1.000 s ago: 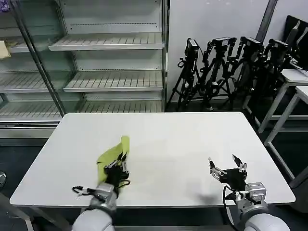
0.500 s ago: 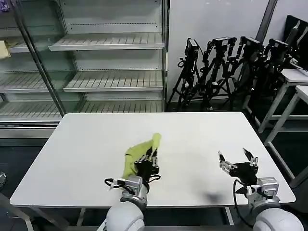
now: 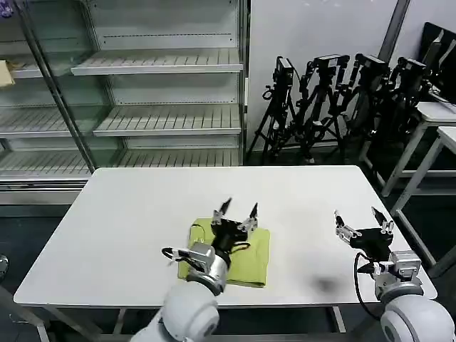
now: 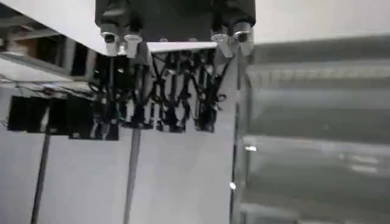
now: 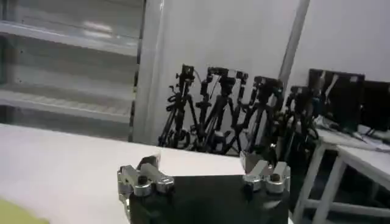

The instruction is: Fold and organize the clothes.

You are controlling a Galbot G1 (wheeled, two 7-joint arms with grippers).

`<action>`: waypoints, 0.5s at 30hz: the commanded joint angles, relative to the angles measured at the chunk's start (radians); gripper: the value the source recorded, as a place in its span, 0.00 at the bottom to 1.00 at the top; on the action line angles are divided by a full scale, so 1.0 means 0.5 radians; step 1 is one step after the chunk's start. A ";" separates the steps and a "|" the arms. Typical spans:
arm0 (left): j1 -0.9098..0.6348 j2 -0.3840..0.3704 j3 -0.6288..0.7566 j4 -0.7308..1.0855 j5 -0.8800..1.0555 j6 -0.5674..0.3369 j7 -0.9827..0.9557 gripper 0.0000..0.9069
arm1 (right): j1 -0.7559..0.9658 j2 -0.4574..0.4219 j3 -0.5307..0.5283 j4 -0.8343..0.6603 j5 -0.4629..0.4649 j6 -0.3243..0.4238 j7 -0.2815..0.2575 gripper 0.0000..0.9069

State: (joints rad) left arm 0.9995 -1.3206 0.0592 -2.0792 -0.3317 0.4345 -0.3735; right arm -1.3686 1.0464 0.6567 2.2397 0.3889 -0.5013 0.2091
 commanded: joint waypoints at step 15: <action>0.660 0.191 -1.275 0.009 0.530 -0.435 1.115 1.00 | 0.133 0.093 -0.560 -0.246 -0.247 0.200 -0.137 1.00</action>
State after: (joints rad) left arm 1.1815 -1.2373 -0.3451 -2.0574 -0.1363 0.2892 -0.0107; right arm -1.2802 1.0722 0.5247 2.1360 0.2992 -0.4262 0.1753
